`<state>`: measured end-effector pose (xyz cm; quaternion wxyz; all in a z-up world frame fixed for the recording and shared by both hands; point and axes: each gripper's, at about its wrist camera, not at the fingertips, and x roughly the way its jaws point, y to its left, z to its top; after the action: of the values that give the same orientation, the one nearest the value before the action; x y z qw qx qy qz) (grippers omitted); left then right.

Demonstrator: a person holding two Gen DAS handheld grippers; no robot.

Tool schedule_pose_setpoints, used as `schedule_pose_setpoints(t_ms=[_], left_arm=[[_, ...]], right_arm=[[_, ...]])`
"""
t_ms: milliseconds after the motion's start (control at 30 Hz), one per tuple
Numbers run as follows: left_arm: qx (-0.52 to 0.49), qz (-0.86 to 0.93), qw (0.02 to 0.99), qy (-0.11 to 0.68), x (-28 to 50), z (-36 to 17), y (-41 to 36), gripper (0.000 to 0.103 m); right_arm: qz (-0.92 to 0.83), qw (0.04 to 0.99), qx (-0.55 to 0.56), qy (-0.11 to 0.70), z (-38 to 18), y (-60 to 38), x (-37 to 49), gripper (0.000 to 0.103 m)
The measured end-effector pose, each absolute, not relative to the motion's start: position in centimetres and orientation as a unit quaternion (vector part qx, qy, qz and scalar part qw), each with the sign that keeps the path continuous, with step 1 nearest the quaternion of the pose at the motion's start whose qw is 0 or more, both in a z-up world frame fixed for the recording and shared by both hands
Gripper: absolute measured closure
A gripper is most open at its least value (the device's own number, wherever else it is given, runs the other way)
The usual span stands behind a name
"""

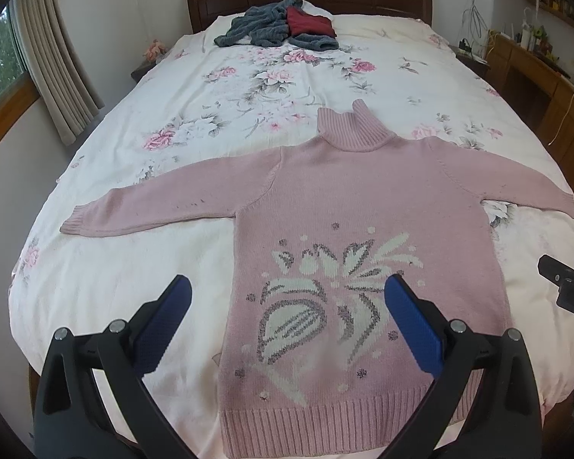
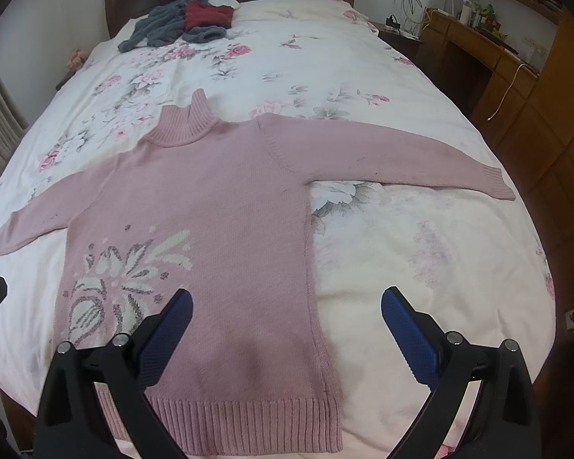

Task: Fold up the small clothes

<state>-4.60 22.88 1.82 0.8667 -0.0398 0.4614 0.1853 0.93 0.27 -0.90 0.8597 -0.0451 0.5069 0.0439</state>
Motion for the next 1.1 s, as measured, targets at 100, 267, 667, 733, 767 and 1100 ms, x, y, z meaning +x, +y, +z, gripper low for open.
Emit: schedule_pose_setpoints(t_ms=[100, 267, 667, 733, 767, 1100], left_arm=[[-0.045, 0.187, 0.865, 0.464, -4.6, 1.5, 23.1, 0.003], [-0.052, 0.188, 0.863, 0.466, -4.5, 0.9, 23.7, 0.003], [-0.036, 0.182, 0.867, 0.462, -3.6, 0.2, 23.2, 0.003], [-0.036, 0.177, 0.868, 0.462, -3.3, 0.1, 22.9, 0.003], [-0.037, 0.175, 0.868, 0.462, -3.1, 0.0, 22.7, 0.003], [-0.066, 0.156, 0.859, 0.484, 0.2, -2.0, 22.1, 0.003]], right_arm=[[0.043, 0.86, -0.046, 0.506, -0.9, 0.3, 1.0, 0.004], [0.044, 0.864, -0.05, 0.5, -0.7, 0.2, 1.2, 0.004], [0.039, 0.878, -0.064, 0.473, -0.1, -0.2, 1.5, 0.004], [0.038, 0.879, -0.065, 0.47, -0.1, -0.5, 1.7, 0.004], [0.038, 0.88, -0.064, 0.47, -0.1, -0.5, 1.8, 0.004], [0.046, 0.874, -0.023, 0.484, -1.6, -4.5, 5.0, 0.004]])
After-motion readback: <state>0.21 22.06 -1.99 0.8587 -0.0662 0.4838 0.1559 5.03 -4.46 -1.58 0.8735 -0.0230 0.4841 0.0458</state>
